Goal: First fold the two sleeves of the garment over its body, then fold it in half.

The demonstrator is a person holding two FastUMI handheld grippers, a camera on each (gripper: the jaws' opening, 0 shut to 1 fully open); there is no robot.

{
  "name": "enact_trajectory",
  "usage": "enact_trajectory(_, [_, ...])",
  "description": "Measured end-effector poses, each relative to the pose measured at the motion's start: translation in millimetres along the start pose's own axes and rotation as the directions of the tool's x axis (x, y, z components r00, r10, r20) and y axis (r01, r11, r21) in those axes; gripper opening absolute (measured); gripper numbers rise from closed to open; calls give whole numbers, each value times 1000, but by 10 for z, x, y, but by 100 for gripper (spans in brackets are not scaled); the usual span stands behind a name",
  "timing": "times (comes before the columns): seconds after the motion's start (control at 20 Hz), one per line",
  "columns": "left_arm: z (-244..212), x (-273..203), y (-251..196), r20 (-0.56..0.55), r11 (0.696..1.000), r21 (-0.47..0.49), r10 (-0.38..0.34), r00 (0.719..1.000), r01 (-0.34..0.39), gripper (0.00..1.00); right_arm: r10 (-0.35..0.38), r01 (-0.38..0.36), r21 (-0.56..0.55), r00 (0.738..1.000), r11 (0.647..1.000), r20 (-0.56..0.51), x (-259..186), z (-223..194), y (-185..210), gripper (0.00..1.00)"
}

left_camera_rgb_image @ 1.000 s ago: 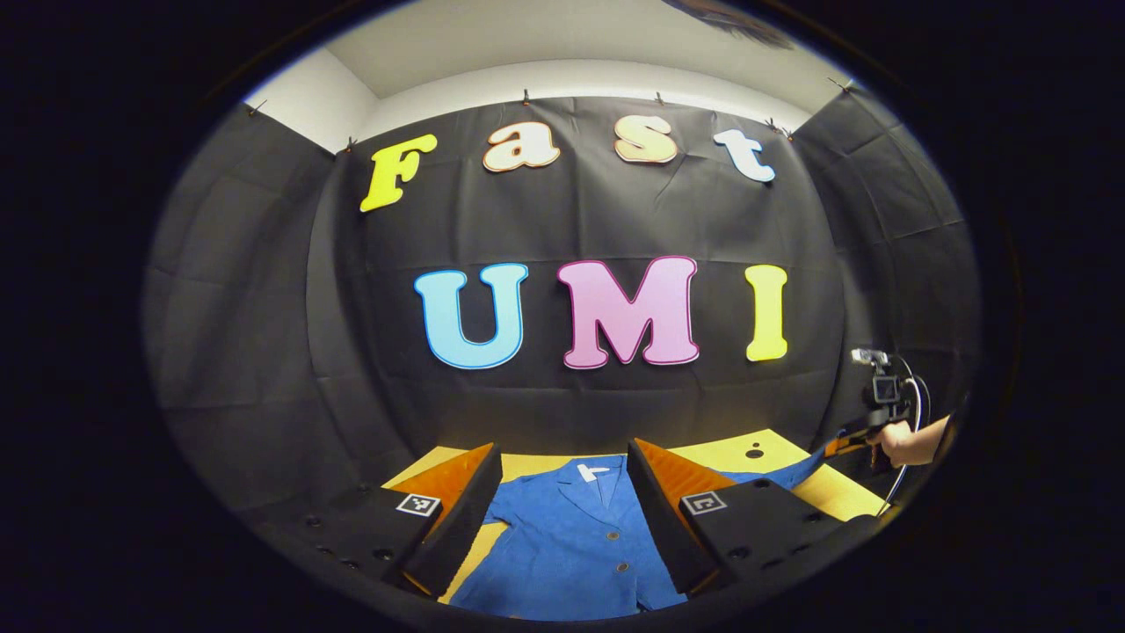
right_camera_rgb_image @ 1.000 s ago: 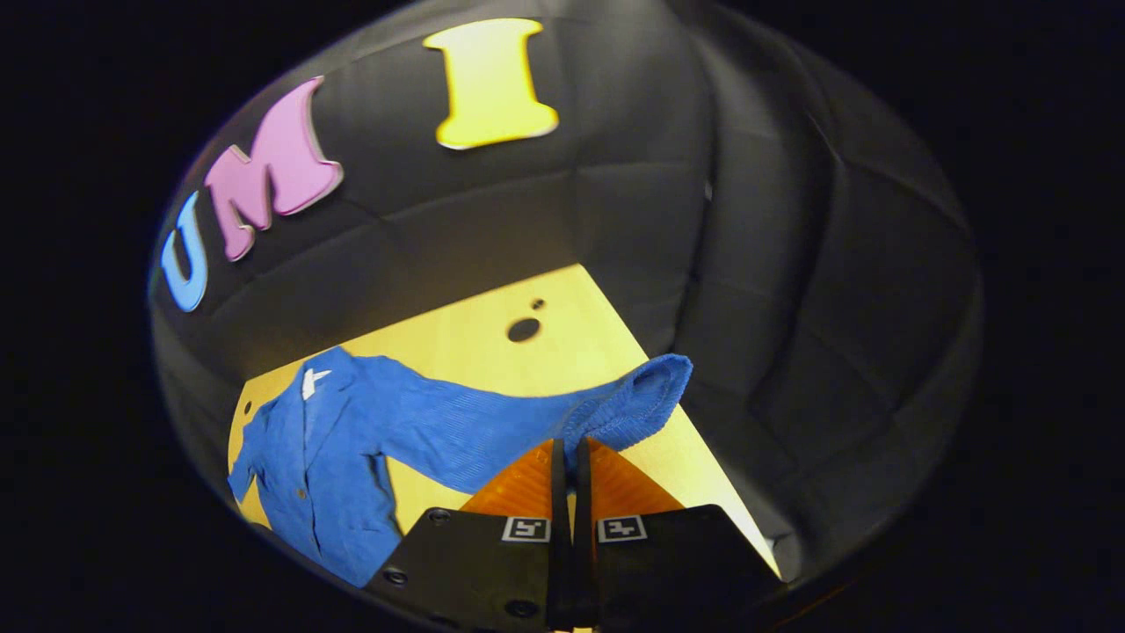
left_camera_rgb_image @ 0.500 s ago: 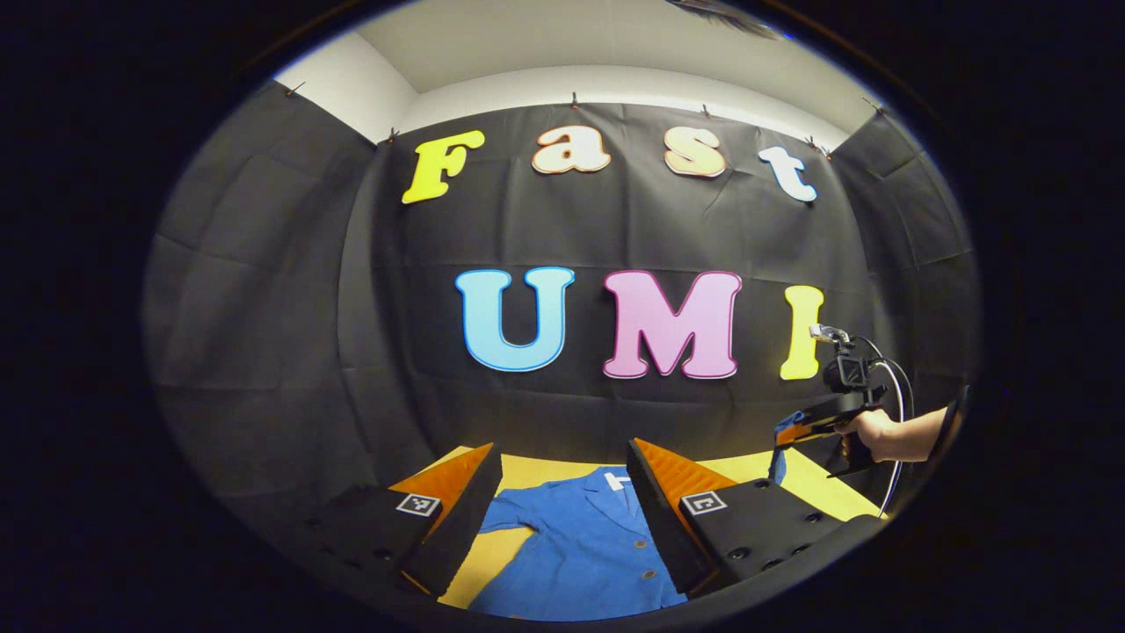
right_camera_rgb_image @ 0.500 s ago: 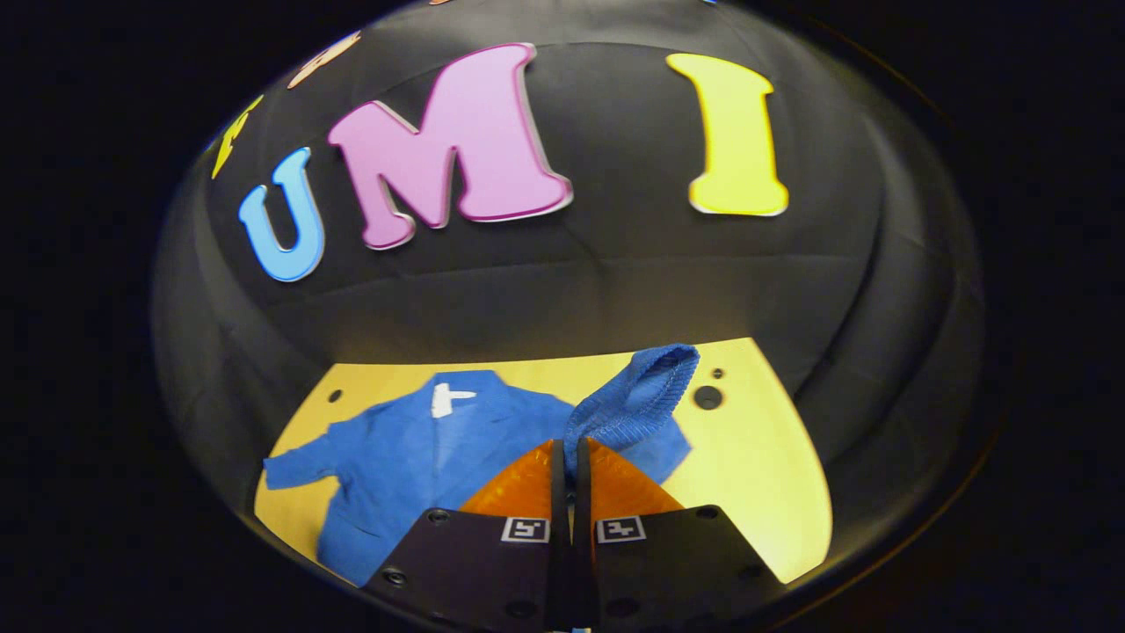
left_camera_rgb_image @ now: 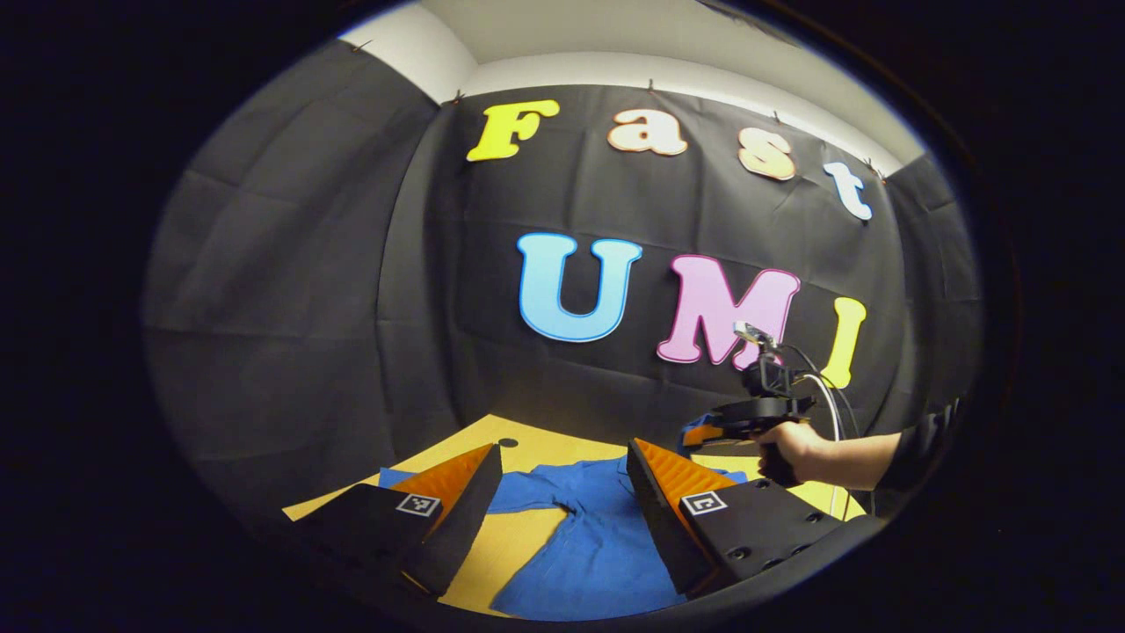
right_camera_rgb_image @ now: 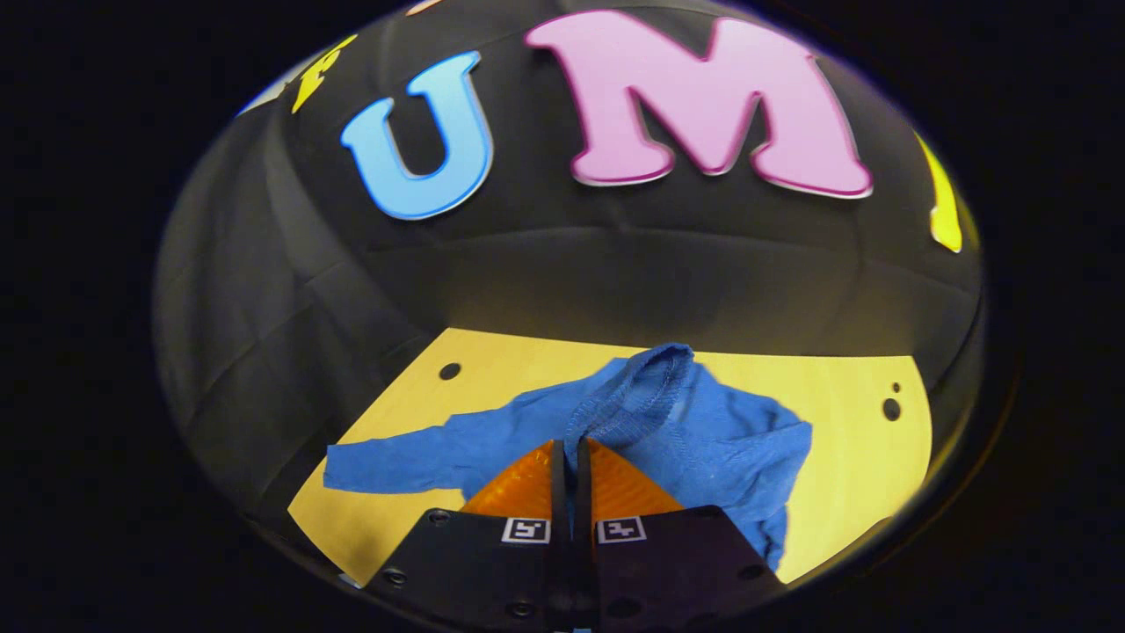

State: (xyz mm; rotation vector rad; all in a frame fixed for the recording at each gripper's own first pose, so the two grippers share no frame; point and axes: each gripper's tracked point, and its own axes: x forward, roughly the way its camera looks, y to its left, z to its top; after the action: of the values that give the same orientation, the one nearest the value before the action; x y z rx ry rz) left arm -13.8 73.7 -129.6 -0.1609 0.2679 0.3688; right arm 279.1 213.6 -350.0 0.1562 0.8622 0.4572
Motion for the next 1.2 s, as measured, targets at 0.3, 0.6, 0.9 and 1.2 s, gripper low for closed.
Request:
enact_trajectory(0.3, [-465,482,696,-49,997,-42,57,997,-59,82,-17,16,-20,1000,1000,-17,711,-510,368,17])
enact_trajectory(0.6, [-740,921,1377,-84,989,-23,141,986,-143,81,-63,69,-70,995,995,80,372,-444,157,100])
enact_trajectory(0.9, [-1082,1393,1994,-223,974,77,224,949,-212,82,-67,84,-64,970,994,236,-1053,-112,-111,98])
enact_trajectory(1.2, [-1770,1823,2582,-458,957,94,286,842,-274,83,-142,164,-51,942,985,303,-2592,-91,-369,98])
